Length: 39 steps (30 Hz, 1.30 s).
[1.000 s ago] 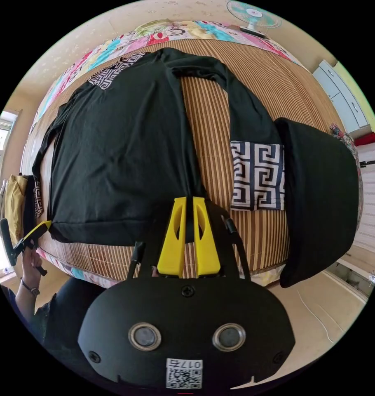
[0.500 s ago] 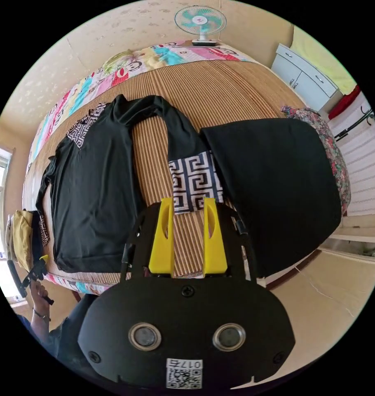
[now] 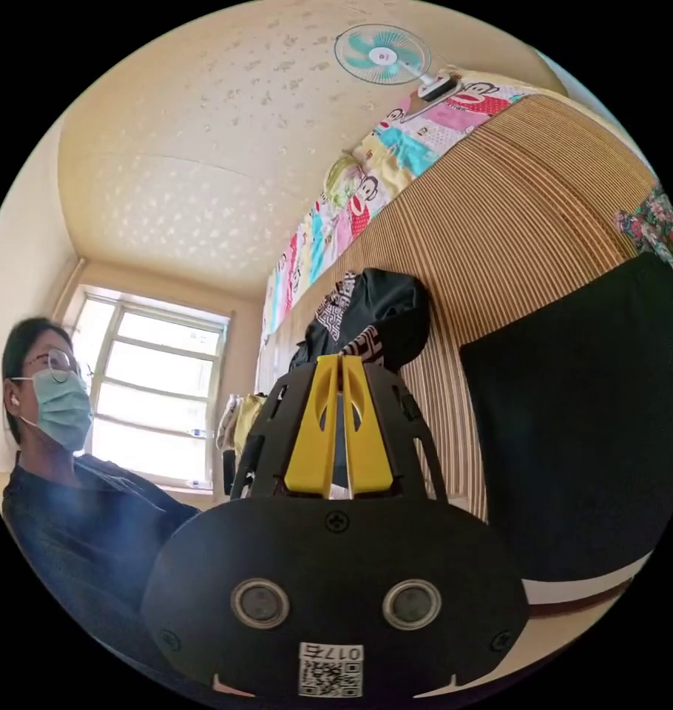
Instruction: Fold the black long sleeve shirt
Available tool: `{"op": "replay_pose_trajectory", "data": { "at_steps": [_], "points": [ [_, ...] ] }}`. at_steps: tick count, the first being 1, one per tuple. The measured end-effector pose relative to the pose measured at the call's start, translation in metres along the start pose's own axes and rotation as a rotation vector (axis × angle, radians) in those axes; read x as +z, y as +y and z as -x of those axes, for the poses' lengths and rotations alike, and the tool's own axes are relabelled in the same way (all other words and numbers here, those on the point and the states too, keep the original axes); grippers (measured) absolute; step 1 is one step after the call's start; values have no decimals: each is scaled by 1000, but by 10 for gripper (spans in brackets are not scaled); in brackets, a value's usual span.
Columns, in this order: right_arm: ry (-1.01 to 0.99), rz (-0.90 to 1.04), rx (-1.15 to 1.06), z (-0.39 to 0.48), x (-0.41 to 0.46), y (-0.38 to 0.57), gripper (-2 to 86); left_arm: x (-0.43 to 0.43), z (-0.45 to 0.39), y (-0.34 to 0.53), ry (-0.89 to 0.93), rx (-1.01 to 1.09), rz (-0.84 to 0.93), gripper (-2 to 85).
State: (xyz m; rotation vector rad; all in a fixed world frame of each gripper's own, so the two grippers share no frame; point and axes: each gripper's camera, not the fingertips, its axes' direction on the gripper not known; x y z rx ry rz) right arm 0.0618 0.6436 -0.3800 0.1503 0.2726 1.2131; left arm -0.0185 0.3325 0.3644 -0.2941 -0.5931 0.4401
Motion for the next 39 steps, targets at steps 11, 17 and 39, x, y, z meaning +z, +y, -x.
{"op": "replay_pose_trajectory", "data": {
  "at_steps": [11, 17, 39],
  "points": [
    [54, -347, 333, -270, -103, 95, 28, 75, -30, 1, 40, -25, 69, 51],
    [62, -301, 344, -288, -53, 133, 97, 108, -50, -14, 83, 22, 98, 52],
    [88, -273, 520, -355, 20, 198, 32, 183, -156, -22, 420, 342, 137, 76]
  ]
}}
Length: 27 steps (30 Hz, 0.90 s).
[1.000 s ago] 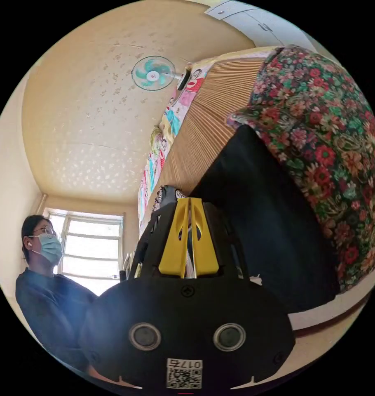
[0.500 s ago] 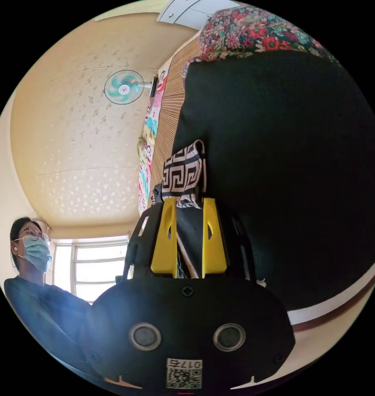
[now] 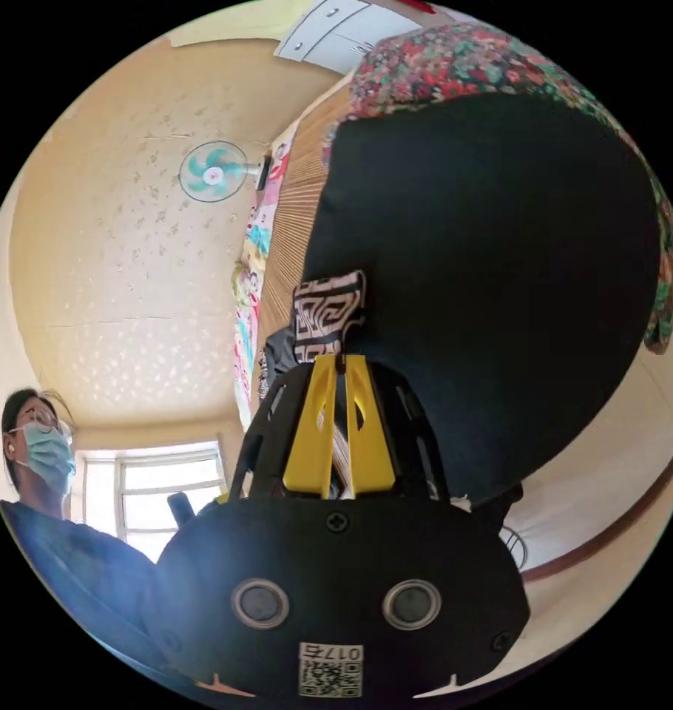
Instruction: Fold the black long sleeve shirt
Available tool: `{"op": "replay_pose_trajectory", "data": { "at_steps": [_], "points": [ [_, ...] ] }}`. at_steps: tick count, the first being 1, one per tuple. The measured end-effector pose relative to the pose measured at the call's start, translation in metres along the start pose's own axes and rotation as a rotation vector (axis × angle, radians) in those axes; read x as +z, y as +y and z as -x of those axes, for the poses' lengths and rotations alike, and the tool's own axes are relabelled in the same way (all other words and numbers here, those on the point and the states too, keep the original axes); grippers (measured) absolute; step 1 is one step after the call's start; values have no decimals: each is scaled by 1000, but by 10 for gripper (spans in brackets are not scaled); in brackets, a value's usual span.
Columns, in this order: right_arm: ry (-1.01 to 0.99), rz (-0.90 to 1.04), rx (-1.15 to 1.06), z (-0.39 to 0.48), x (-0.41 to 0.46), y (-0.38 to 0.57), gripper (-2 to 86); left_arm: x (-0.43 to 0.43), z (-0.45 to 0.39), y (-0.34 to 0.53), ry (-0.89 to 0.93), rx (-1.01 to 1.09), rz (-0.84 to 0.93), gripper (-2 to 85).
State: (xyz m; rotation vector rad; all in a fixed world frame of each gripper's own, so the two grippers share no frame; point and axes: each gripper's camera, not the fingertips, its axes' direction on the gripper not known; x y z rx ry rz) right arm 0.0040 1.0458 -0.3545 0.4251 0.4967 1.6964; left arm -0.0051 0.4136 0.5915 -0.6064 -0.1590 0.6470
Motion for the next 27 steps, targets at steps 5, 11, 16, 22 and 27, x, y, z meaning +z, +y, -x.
{"op": "replay_pose_trajectory", "data": {
  "at_steps": [5, 11, 16, 22, 27],
  "points": [
    [-174, -132, 65, -27, -30, 16, 60, 0, 14, 3, -63, 16, 8, 75],
    [-81, -106, -84, 0, -40, -35, 90, 16, 12, -19, -70, 104, 47, 76],
    [-27, 41, -165, 24, -20, -65, 63, 31, -3, -42, -68, 156, 47, 77],
    [-120, -43, -283, 72, -65, -50, 24, 38, -38, -81, -74, 279, 26, 78],
    [-71, -20, -467, 155, -85, -17, 18, 51, -64, -138, 68, 355, 30, 80]
  ]
}}
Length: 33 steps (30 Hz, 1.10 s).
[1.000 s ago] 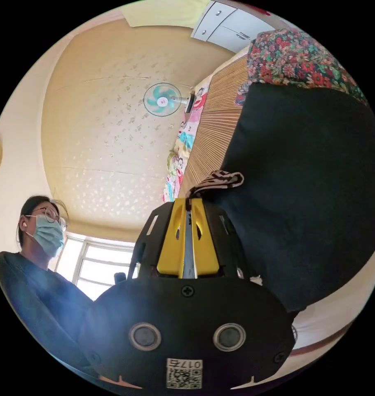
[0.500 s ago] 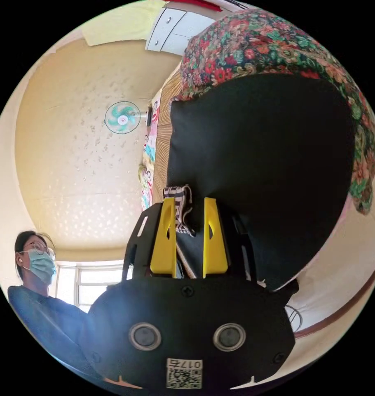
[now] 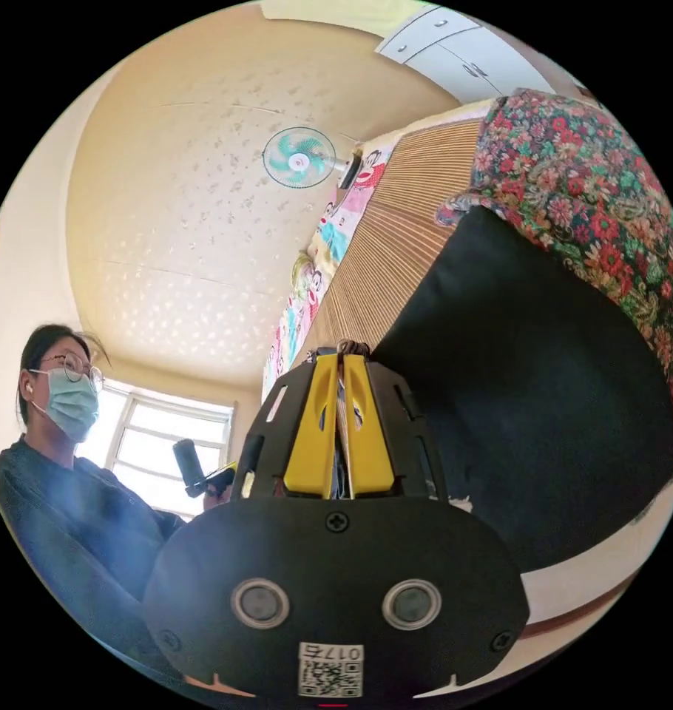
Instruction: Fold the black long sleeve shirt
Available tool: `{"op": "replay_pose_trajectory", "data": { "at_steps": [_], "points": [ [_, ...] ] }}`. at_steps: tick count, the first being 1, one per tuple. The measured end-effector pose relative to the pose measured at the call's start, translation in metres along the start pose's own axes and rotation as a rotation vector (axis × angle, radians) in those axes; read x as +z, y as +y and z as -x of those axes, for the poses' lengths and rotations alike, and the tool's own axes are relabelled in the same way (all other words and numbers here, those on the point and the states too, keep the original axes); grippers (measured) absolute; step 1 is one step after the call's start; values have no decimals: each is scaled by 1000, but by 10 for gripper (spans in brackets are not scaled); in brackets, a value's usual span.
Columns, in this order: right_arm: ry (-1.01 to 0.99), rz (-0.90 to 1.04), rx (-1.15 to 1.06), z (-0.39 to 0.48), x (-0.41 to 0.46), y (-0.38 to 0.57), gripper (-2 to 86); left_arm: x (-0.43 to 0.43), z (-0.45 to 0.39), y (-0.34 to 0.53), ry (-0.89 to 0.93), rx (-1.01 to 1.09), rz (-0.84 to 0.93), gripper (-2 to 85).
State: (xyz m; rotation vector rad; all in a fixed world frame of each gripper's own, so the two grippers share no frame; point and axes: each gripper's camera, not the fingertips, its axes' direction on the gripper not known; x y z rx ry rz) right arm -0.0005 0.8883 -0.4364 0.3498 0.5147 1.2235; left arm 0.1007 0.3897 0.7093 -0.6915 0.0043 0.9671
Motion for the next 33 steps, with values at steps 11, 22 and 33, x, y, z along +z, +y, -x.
{"op": "replay_pose_trajectory", "data": {
  "at_steps": [11, 22, 33],
  "points": [
    [195, 147, -519, 256, 78, 53, 17, -95, 62, -31, 329, -581, -136, 144],
    [342, 395, -936, 389, 148, 153, 29, -160, 107, 2, 132, -768, 32, 107],
    [309, 359, -903, 412, 67, 123, 92, -221, 66, -39, 237, -680, -37, -7]
  ]
}}
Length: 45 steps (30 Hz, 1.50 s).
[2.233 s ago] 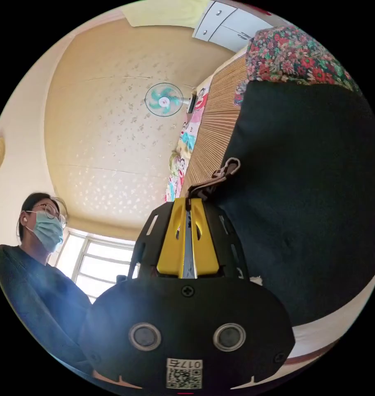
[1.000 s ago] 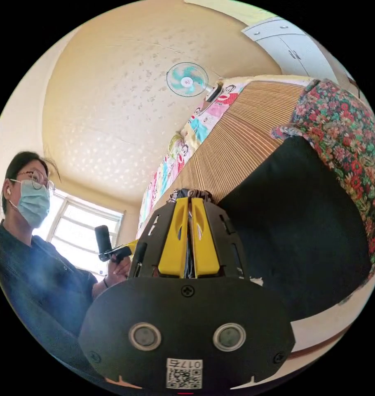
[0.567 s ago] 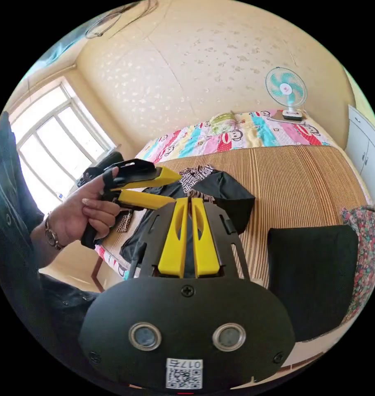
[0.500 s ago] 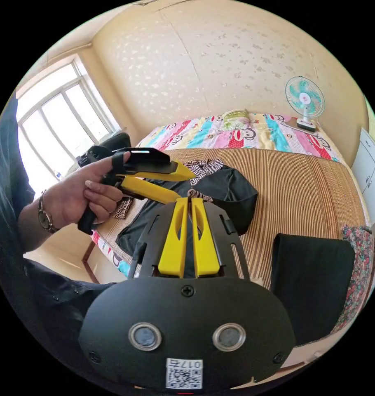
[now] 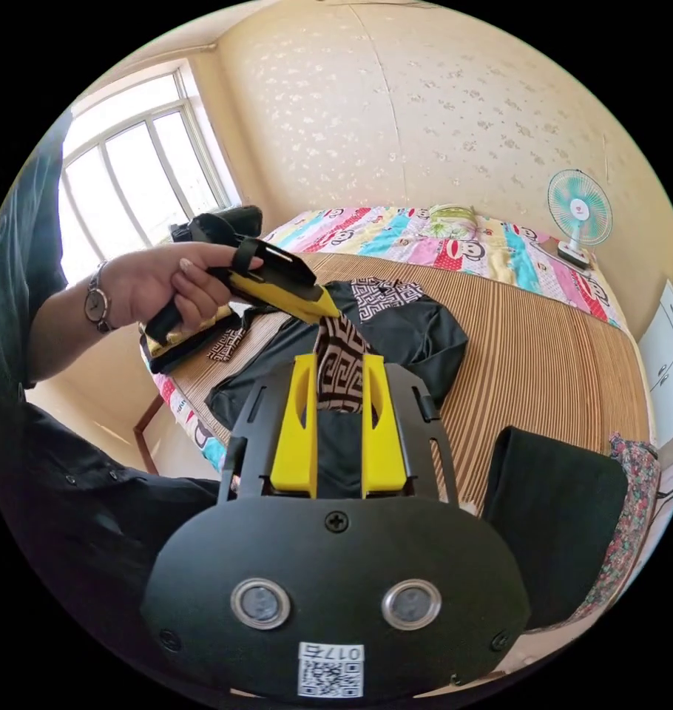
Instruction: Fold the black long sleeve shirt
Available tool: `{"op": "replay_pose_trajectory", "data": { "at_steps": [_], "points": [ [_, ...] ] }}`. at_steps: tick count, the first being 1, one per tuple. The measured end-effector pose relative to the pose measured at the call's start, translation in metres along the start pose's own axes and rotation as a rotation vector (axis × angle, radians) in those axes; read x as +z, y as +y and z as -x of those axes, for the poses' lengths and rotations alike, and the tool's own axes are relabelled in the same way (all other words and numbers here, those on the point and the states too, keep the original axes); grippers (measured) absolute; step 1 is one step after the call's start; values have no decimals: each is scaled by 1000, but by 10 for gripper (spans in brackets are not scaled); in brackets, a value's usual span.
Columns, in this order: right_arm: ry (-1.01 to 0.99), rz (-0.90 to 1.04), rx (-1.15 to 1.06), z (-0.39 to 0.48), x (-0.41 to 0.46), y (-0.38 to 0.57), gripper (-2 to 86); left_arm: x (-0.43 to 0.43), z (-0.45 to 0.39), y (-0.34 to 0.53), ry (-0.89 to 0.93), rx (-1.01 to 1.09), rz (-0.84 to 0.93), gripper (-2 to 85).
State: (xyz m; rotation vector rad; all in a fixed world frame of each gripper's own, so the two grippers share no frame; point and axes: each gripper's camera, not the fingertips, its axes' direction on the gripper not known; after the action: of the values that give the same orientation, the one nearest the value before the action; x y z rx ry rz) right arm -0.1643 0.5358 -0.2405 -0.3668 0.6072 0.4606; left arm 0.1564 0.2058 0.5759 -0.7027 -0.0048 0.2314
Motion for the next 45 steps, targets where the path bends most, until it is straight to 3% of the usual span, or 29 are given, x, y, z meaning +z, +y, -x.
{"op": "replay_pose_trajectory", "data": {
  "at_steps": [4, 11, 16, 22, 26, 31, 37, 45],
  "points": [
    [55, 15, 82, -21, -27, -8, 92, -30, -46, -20, 4, 129, 53, -7],
    [106, 102, 235, -65, -53, -49, 85, -134, -144, -82, -279, 429, 237, -8],
    [18, 169, 269, -109, -41, -73, 81, -209, -134, -94, -374, 419, 212, -7],
    [-80, 184, 319, -178, 0, -113, 80, -300, -33, -93, -262, 262, 38, -7],
    [-259, 159, 520, -247, 39, -151, 88, -348, 38, -85, -209, 174, -68, -8],
    [-345, 165, 773, -295, 74, -190, 100, -379, 85, -66, -128, 99, -145, -8],
    [-312, 243, 809, -290, 86, -234, 74, -400, 98, -56, -89, 106, -136, -8],
    [29, 197, 649, -239, 28, -299, 8, -449, 106, -45, 96, 177, -132, -8]
  ]
}}
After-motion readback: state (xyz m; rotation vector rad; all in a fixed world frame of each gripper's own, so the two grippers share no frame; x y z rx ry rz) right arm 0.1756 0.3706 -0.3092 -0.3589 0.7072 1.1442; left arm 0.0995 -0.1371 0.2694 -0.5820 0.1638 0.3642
